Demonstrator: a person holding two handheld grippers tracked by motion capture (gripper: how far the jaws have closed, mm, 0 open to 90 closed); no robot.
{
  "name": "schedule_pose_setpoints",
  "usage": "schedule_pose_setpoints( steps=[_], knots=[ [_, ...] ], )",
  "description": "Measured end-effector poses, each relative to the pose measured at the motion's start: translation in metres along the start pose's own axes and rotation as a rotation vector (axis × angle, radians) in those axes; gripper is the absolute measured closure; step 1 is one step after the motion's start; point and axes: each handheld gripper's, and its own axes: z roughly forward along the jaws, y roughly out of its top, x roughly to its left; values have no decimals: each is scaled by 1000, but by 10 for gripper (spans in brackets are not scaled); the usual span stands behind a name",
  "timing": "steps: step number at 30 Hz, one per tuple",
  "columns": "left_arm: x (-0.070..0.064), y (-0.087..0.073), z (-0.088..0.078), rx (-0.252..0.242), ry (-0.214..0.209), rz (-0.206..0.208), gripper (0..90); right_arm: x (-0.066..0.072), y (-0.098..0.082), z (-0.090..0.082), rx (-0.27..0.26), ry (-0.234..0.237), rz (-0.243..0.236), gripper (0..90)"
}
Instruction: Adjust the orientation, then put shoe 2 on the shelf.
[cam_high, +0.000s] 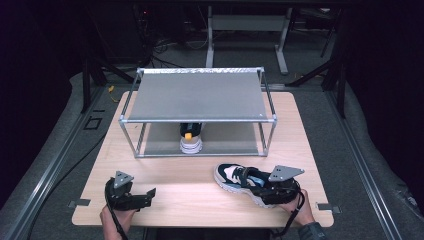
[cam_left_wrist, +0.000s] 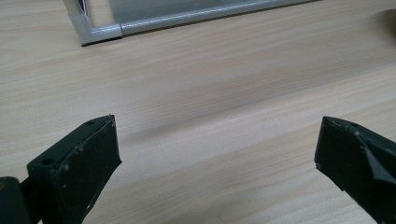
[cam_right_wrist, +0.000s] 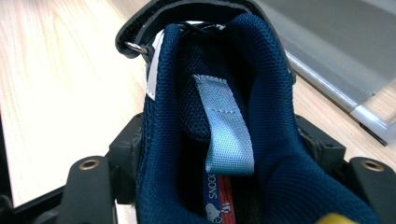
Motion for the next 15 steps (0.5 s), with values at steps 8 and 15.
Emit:
schedule_pose_setpoints(
  steps=[8, 15],
  knots=[
    [-2, 3, 1, -6, -5, 7, 0, 7, 5, -12, -39, -4, 8, 322],
    [-4, 2, 1, -3, -5, 5, 0, 15, 15, -20, -44, -38, 7, 320]
  ],
)
